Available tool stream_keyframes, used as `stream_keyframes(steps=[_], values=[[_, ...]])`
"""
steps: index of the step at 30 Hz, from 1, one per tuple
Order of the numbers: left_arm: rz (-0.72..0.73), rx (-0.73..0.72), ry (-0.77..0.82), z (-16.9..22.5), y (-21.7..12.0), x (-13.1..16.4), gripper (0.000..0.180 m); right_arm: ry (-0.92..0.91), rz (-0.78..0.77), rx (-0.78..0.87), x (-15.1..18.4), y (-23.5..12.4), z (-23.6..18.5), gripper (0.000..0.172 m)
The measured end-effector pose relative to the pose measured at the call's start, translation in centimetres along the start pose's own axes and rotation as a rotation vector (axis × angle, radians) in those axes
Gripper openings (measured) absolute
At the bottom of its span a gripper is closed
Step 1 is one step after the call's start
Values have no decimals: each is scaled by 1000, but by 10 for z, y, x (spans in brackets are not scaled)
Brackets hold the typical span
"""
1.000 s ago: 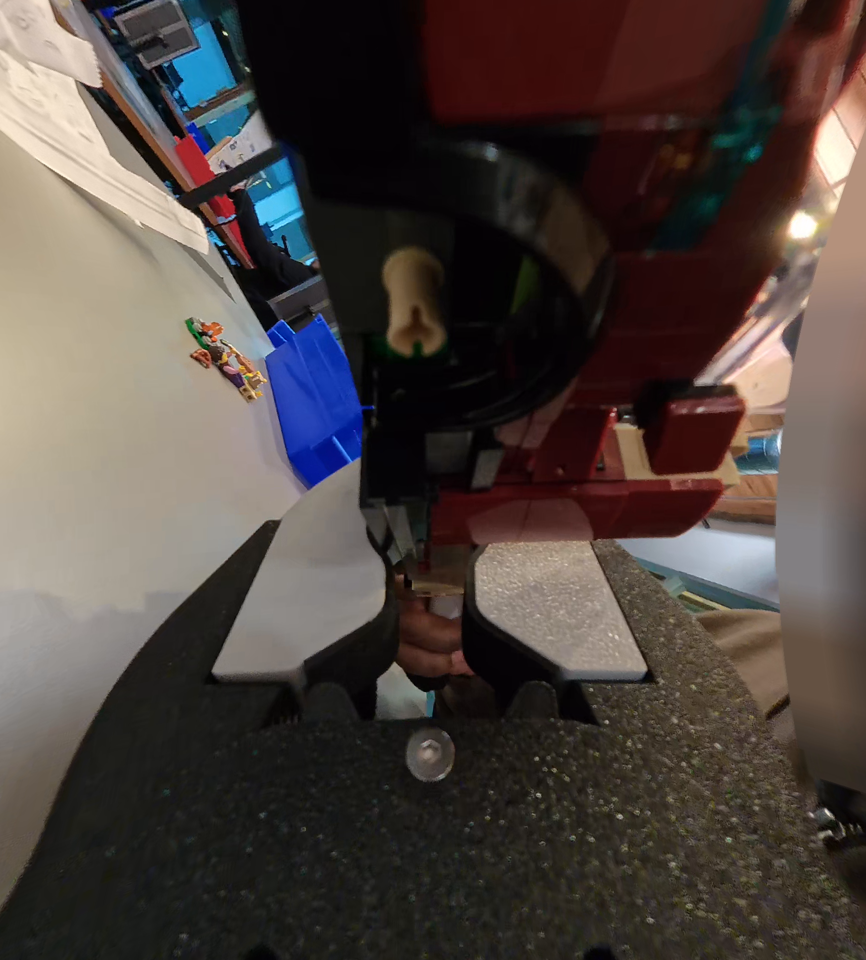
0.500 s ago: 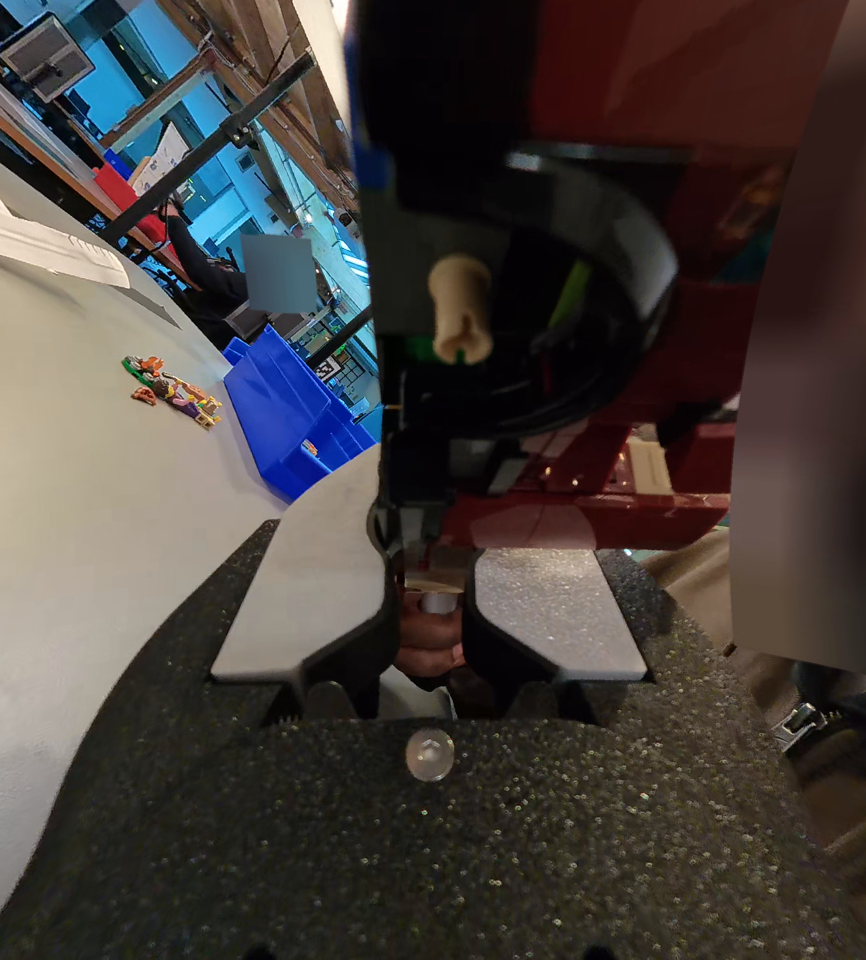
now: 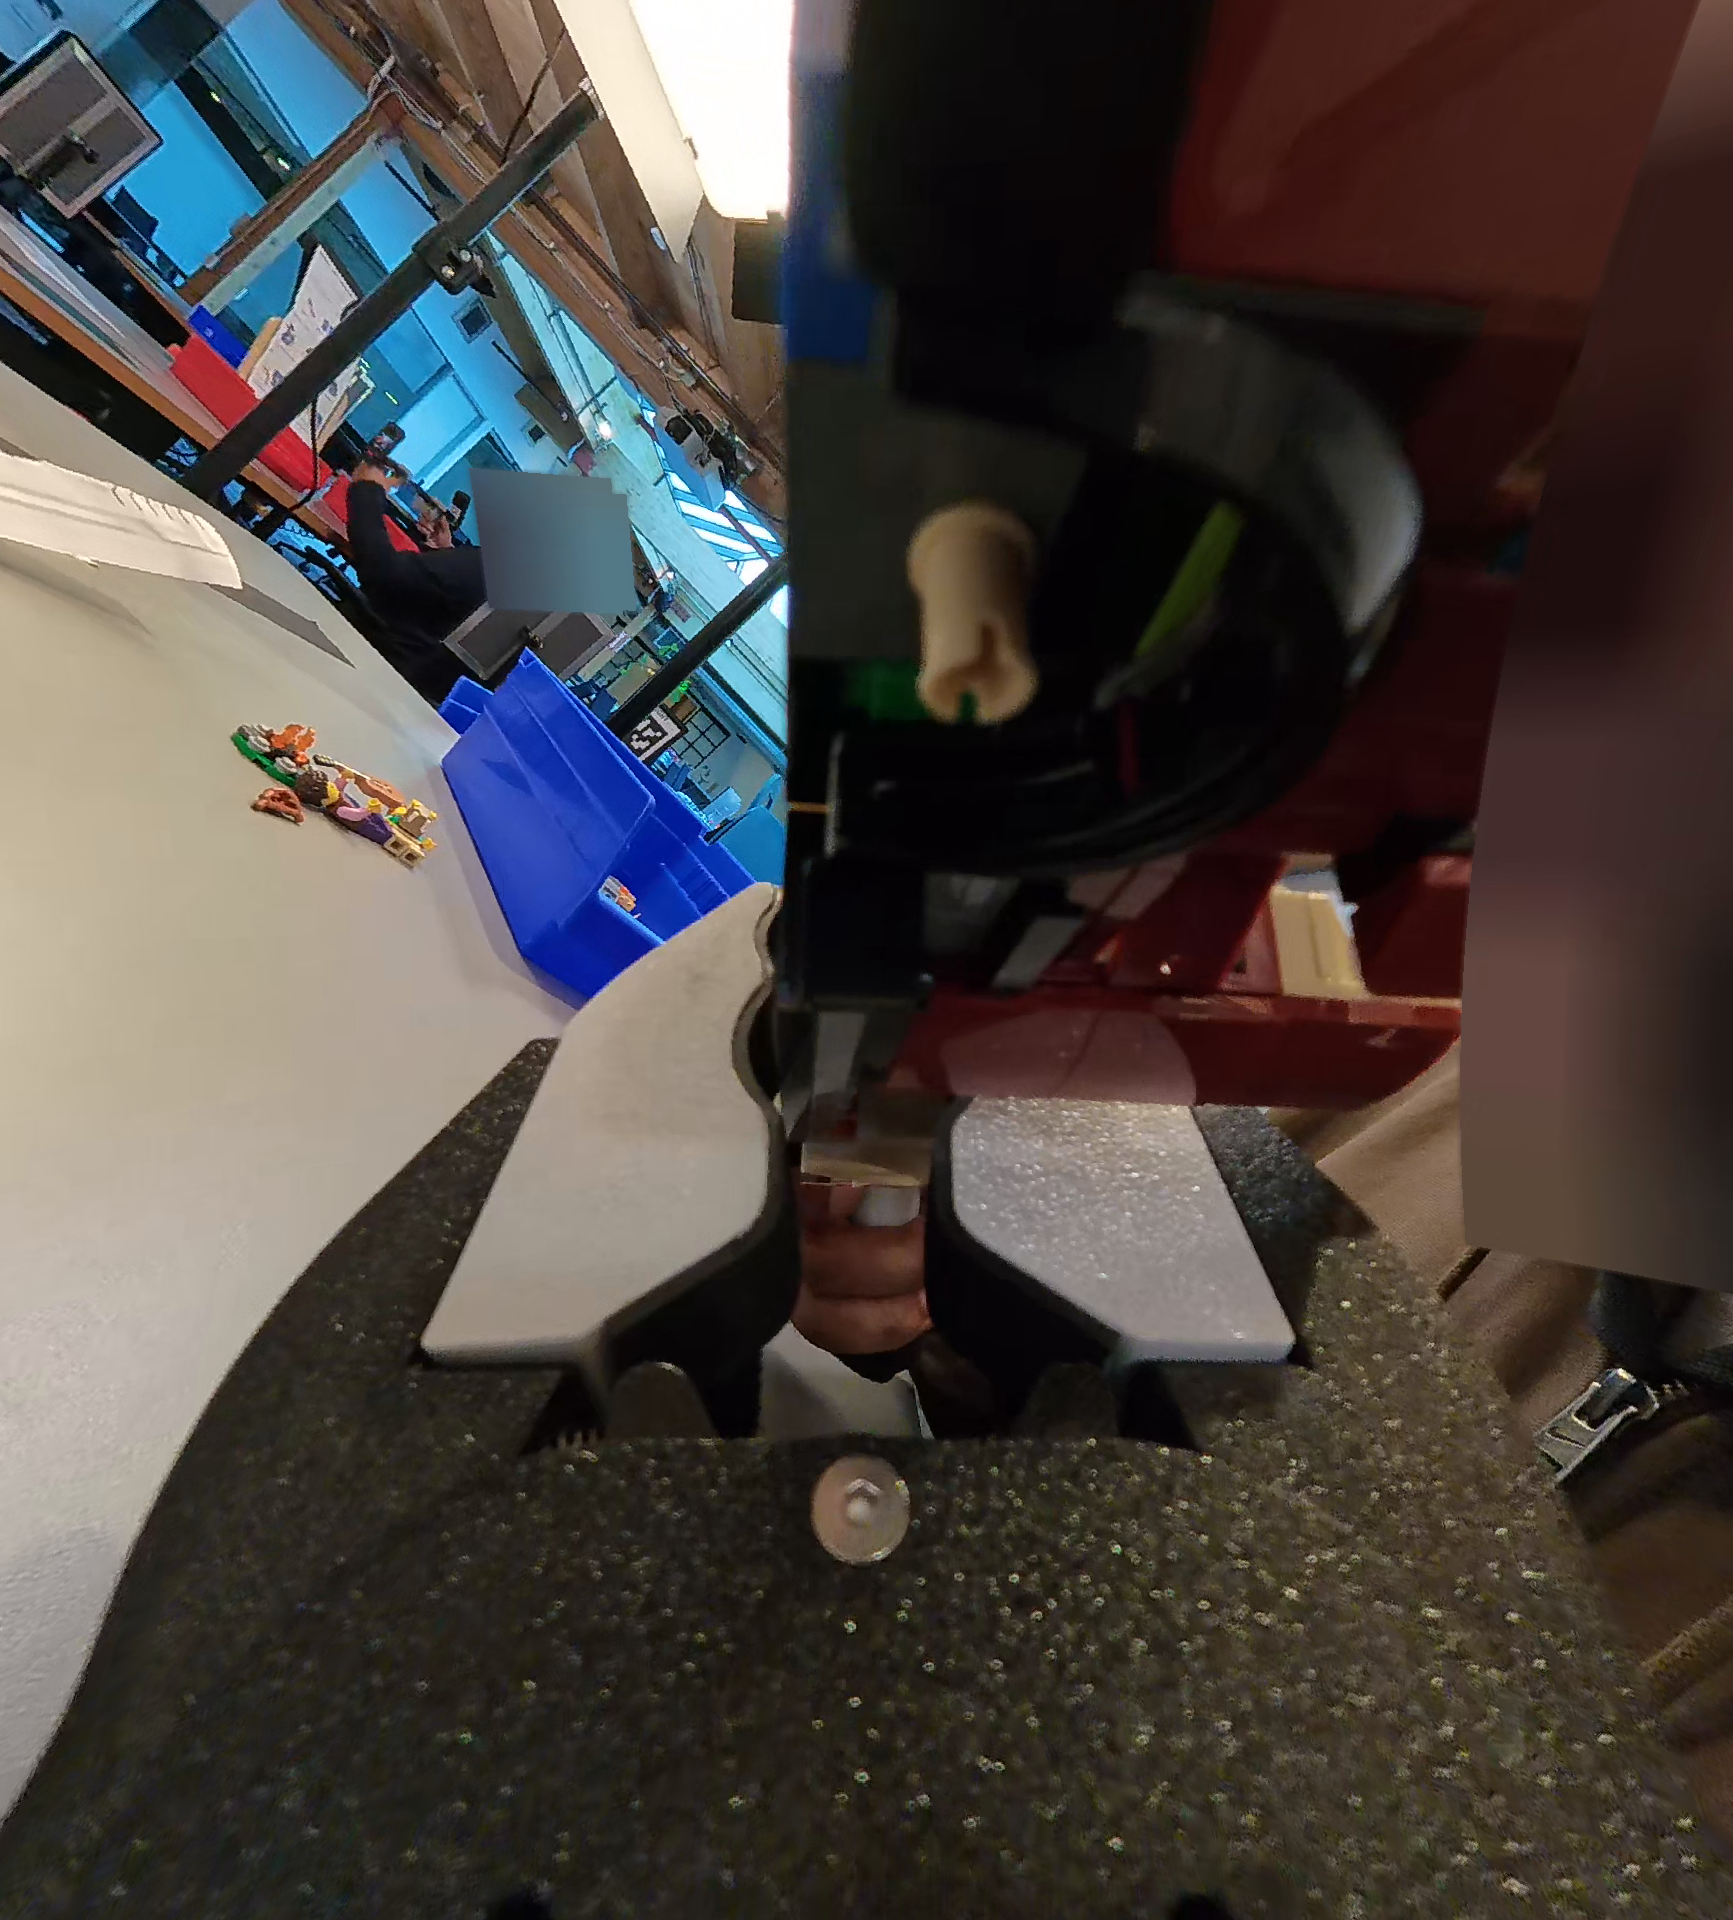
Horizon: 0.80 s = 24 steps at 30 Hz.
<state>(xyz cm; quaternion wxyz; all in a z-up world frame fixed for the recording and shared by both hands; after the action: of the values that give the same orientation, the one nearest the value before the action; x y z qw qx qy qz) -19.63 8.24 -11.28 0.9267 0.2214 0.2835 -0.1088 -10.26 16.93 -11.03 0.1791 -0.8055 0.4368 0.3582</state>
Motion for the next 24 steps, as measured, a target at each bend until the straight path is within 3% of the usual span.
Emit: stream_keyframes(steps=[1,11,16,24], values=[[0,0,0,0,0,0,26,9,-1,-3,0,0,0,30],[34,20,-7,0,-2,-2,24,-34,28,-6,-3,1,-4,32],[38,36,8,2,-3,-2,24,-103,28,12,-8,2,-11,45],[-37,55,111,11,0,4,24,-162,31,-16,-3,-1,-12,35]])
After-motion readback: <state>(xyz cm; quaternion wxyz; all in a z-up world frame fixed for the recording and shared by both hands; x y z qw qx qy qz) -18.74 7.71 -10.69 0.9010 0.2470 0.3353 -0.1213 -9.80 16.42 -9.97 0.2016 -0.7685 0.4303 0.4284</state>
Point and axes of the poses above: each gripper's, where its closed fingertips meet, y out along the fingers, x out of its underside, z = x × y across the jaws, the point moved 6 cm from there along -y, back along the fingers, and after that the axes turned 3 degrees about -x, right-handed, at the moved point
